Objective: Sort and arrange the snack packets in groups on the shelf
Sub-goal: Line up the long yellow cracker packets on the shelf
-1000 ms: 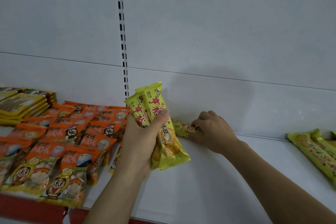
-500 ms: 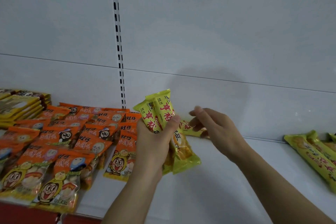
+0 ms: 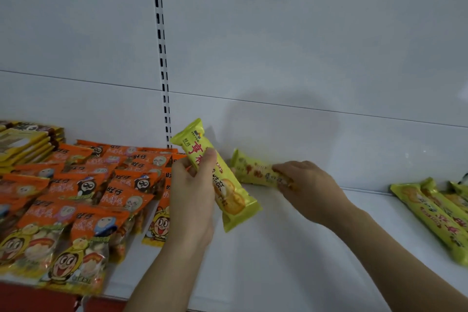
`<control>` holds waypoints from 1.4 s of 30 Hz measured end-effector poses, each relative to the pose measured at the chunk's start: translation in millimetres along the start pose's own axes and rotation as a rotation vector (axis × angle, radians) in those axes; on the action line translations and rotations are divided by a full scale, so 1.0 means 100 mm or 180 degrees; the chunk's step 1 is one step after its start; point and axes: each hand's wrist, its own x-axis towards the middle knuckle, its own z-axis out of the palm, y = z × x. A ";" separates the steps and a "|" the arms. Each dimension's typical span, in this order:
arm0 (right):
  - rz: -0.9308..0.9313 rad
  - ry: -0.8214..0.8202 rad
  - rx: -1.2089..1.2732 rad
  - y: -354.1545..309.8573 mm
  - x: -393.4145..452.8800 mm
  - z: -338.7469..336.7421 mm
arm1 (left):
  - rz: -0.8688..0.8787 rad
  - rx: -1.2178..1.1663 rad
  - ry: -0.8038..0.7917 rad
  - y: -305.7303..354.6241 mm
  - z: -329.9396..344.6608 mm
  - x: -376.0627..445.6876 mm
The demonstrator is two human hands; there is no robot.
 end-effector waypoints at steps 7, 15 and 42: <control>-0.0689 0.0062 -0.0342 0.15 0.05 0.24 | 0.0031 0.0202 -0.0040 -0.08 -0.05 -0.09; -0.0233 -0.0202 -0.0191 0.10 -0.03 0.11 | -0.0430 -0.0074 -0.0464 -0.10 0.13 -0.22; -0.0262 0.0298 -0.0541 -0.02 -0.37 0.25 | 0.1863 0.4710 -0.1152 -0.31 0.04 -0.32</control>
